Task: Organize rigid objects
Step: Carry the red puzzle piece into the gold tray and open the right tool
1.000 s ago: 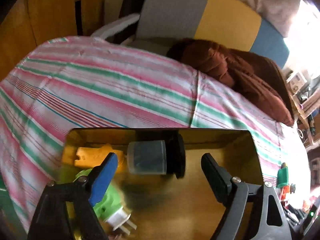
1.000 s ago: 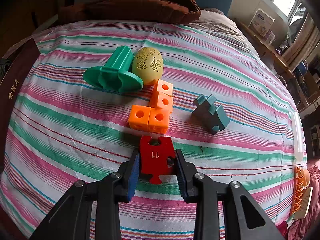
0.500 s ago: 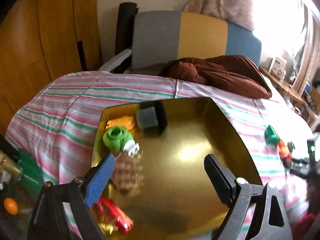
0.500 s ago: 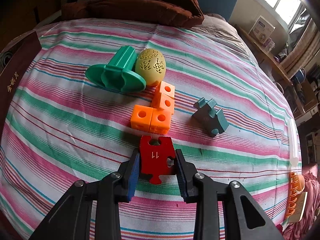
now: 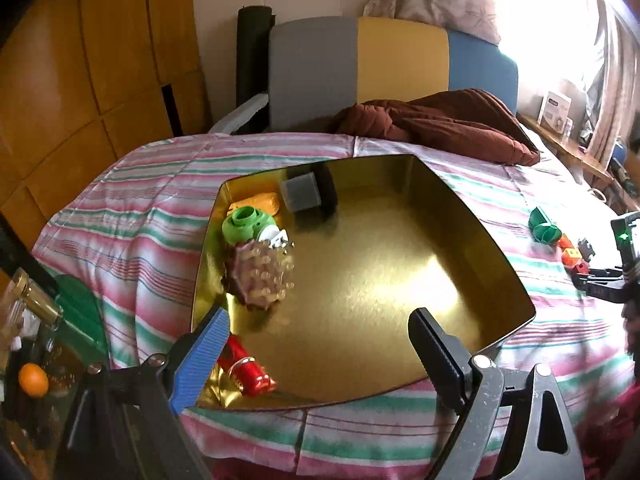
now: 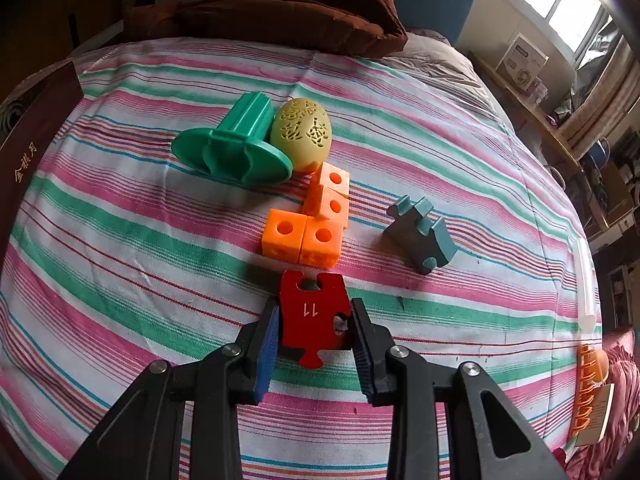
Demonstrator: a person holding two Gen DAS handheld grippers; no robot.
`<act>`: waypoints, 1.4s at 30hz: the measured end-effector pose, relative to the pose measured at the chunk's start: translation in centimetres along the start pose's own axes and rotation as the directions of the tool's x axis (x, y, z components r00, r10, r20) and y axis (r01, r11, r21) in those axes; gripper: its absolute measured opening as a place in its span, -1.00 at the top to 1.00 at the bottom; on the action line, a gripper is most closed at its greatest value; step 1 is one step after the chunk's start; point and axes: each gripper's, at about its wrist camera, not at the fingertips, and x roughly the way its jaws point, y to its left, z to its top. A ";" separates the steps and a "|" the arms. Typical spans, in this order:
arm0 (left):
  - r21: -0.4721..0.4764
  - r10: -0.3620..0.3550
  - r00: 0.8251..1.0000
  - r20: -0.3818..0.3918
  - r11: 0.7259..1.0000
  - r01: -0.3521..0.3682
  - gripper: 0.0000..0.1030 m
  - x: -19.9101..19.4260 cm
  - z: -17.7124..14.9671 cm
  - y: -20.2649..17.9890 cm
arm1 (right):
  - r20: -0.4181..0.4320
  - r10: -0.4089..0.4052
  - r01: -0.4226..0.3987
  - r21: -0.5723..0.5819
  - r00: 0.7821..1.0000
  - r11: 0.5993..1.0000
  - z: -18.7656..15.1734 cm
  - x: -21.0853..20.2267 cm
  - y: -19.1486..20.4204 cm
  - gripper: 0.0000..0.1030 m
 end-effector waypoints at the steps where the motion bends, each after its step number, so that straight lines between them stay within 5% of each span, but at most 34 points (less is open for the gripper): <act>1: -0.003 -0.001 1.000 -0.003 1.000 0.001 -0.78 0.1 -0.1 0.1 | 0.001 -0.001 0.001 0.000 1.000 1.000 0.0 0.0 0.0 0.36; 31: -0.066 0.011 1.000 0.013 0.998 -0.010 -0.78 -0.8 -1.0 2.9 | 0.006 -0.062 0.062 -0.009 0.998 0.998 -0.2 -0.3 1.1 0.37; 36: -0.075 0.013 1.000 0.026 0.997 -0.011 -0.78 -1.1 -0.9 3.6 | -0.024 0.007 -0.005 0.070 1.000 0.997 0.3 -1.3 0.7 0.36; 42: -0.096 0.008 1.000 0.029 0.995 -0.005 -0.78 -1.2 -1.0 4.3 | 0.041 0.077 -0.080 0.095 0.996 0.992 1.9 -4.9 2.1 0.36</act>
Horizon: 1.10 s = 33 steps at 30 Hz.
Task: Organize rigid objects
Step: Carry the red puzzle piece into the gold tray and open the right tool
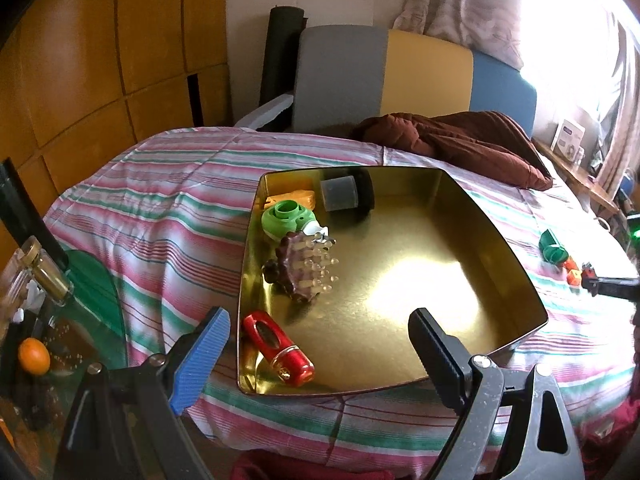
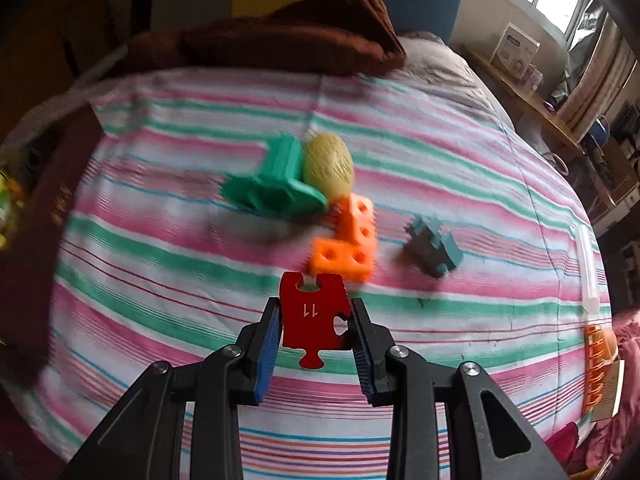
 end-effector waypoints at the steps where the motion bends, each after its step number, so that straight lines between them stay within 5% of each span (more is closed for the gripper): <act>1: -0.001 0.000 1.000 0.001 1.000 0.000 -0.78 0.0 0.0 0.1 | 0.007 0.012 -0.012 0.001 1.000 1.000 0.2 -0.4 0.2 0.36; 6: -0.017 0.005 1.000 -0.001 1.000 -0.005 -0.78 0.0 -0.1 0.7 | 0.056 0.134 -0.133 -0.011 0.989 0.991 1.4 -3.5 2.8 0.36; 11: -0.030 0.010 1.000 -0.002 0.999 -0.010 -0.78 0.1 -0.1 1.3 | 0.084 0.318 -0.309 -0.107 0.944 0.945 2.9 -6.7 8.4 0.36; 17: -0.051 0.022 1.000 0.007 0.998 -0.021 -0.78 -0.1 -0.1 2.2 | 0.013 0.450 -0.439 -0.192 0.893 0.877 4.1 -6.8 16.6 0.36; 33: -0.129 0.058 0.998 -0.038 0.990 -0.062 -0.78 1.3 -1.2 5.7 | -0.140 0.421 -0.441 -0.185 0.896 0.878 8.3 1.7 31.5 0.36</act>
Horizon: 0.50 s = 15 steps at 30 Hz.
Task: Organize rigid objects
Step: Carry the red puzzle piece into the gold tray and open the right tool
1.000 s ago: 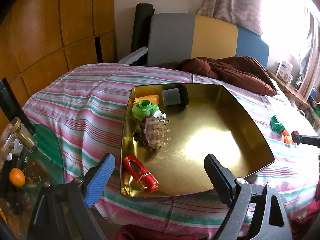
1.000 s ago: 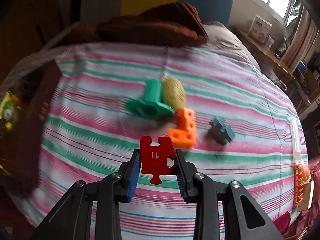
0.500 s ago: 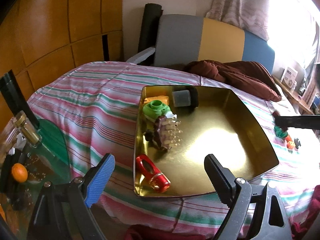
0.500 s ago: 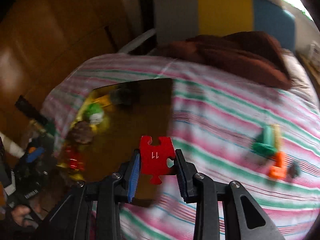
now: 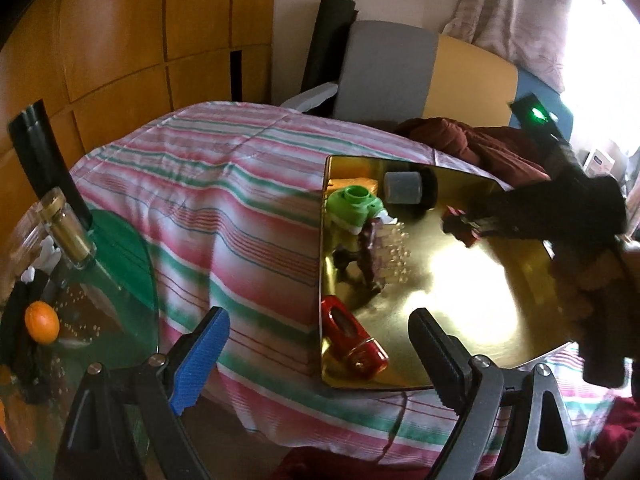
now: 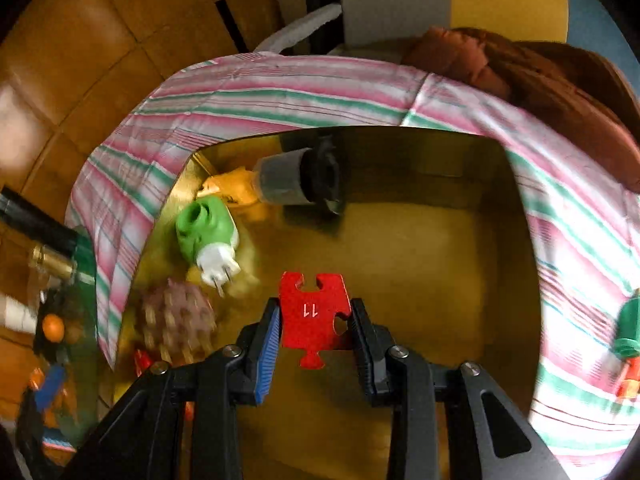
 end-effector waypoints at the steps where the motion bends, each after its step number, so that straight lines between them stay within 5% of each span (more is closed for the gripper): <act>1: -0.002 0.001 1.000 -0.002 1.000 -0.001 -0.78 0.1 0.0 0.1 | 0.003 -0.010 0.010 -0.010 1.000 1.000 0.3 0.4 0.5 0.36; 8: -0.021 0.003 1.000 -0.020 1.000 -0.004 -0.78 0.7 -0.2 1.0 | -0.017 -0.098 0.097 -0.057 0.995 0.994 1.5 3.6 2.5 0.36; 15: -0.022 0.005 1.000 -0.022 1.000 -0.005 -0.78 0.8 -0.2 1.1 | -0.044 -0.014 0.014 0.008 0.999 1.000 1.5 4.2 1.9 0.30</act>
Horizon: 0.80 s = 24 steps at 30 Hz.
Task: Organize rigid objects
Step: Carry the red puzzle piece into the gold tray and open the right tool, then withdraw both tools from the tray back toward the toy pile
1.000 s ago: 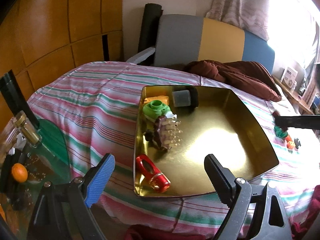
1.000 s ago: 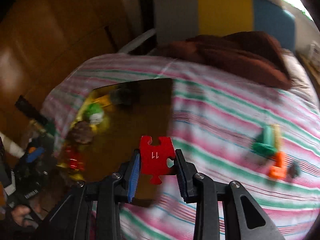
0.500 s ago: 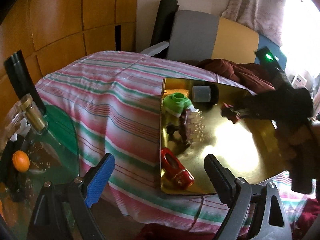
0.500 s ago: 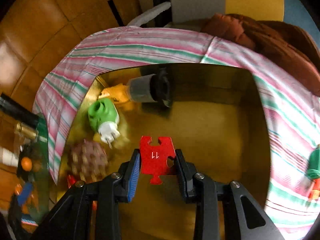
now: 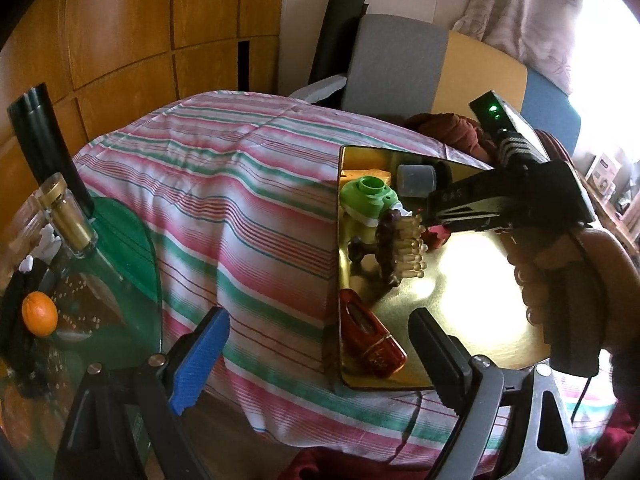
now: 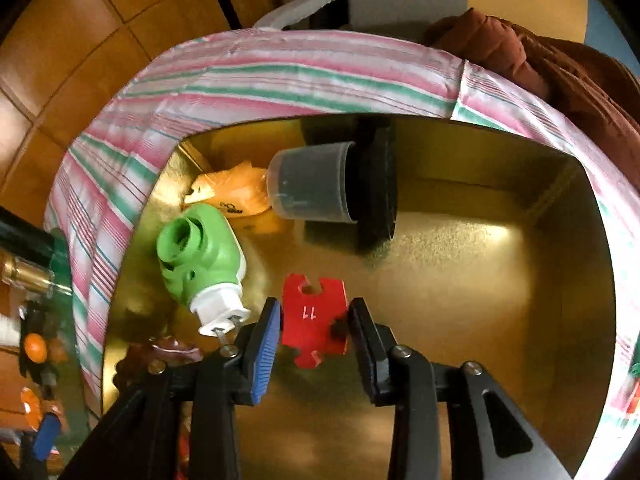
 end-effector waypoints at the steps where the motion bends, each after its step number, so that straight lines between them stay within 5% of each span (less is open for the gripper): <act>1: 0.000 0.000 1.000 0.000 1.000 0.000 -0.78 0.0 0.0 0.0 | 0.003 0.012 -0.012 0.010 1.000 1.000 0.0 -0.2 -0.1 0.29; 10: 0.024 0.000 1.000 0.023 1.000 0.000 -0.78 -1.2 0.2 -0.9 | 0.099 0.044 -0.047 0.035 0.994 0.998 -1.9 -4.6 -2.1 0.26; 24: 0.124 -0.019 0.997 0.077 0.992 0.010 -0.78 -3.5 0.9 -4.1 | 0.304 -0.116 0.121 0.005 0.946 0.993 -7.2 -13.3 -7.8 0.26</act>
